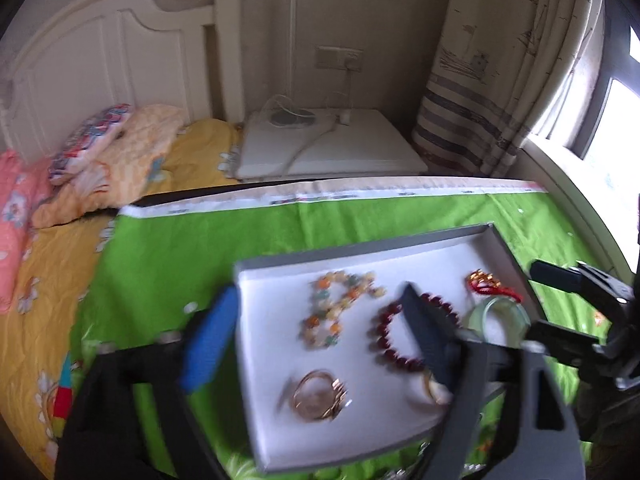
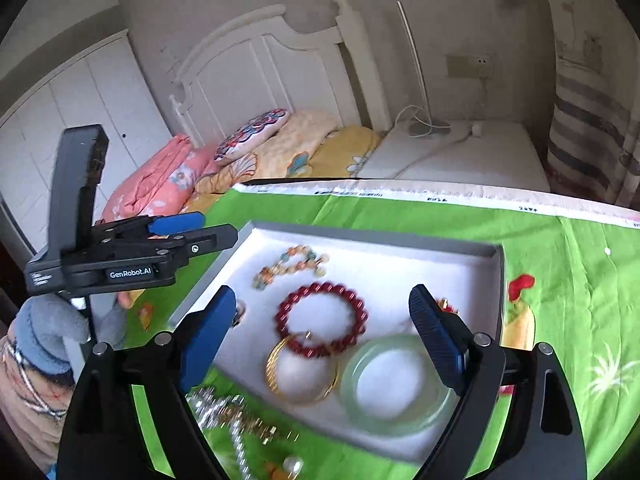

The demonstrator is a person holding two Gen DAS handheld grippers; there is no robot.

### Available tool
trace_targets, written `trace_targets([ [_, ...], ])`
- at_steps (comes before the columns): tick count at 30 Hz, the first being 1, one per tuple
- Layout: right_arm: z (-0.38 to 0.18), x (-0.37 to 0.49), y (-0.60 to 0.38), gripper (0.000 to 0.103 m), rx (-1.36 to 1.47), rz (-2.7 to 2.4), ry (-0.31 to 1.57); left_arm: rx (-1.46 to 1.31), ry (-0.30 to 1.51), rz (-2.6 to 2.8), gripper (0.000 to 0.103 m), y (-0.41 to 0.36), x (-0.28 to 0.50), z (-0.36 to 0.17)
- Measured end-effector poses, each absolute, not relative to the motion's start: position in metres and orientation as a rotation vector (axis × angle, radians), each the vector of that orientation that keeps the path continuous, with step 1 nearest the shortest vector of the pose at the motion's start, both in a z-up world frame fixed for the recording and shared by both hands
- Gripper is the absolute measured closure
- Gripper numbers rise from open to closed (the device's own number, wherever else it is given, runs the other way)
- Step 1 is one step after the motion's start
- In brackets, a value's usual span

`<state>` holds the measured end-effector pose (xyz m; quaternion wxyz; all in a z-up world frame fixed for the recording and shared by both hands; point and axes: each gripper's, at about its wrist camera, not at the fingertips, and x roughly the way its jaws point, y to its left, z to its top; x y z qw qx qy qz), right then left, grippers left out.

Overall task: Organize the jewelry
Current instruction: 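Grasp the pearl necklace with green pendant with the right tool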

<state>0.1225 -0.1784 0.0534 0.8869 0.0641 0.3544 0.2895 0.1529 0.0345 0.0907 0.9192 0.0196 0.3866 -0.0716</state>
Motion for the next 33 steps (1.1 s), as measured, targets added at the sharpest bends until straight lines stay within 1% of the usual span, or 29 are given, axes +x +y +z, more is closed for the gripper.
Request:
trace_targets([
  [3,0.057,0.094,-0.178,0.016,0.1,0.614,0.72,0.102,0.708,-0.06,0.002,0.038,0.116,0.092],
  [7,0.054,0.053,-0.171,0.016,-0.01,0.583,0.687,0.129,0.652,-0.017,0.002,0.044,0.065,0.086],
  [12,0.042,0.008,-0.175,0.016,-0.083,0.557,0.678,0.147,0.701,-0.068,0.002,0.045,0.019,0.061],
  [16,0.033,-0.021,-0.188,0.016,-0.036,0.558,0.683,0.197,0.736,-0.148,0.002,0.041,-0.012,0.036],
  [19,0.021,-0.038,-0.187,0.016,-0.037,0.58,0.735,0.189,0.767,-0.182,0.003,0.041,-0.025,0.023],
  [23,0.01,-0.054,-0.178,0.016,-0.065,0.634,0.777,0.112,0.779,-0.217,0.002,0.046,-0.041,0.022],
  [30,0.012,-0.061,-0.159,0.016,-0.087,0.693,0.772,-0.092,0.883,-0.248,0.002,0.071,-0.033,0.007],
  [33,0.009,-0.059,-0.169,0.018,-0.029,0.687,0.784,-0.156,0.876,-0.255,0.002,0.08,-0.032,0.008],
])
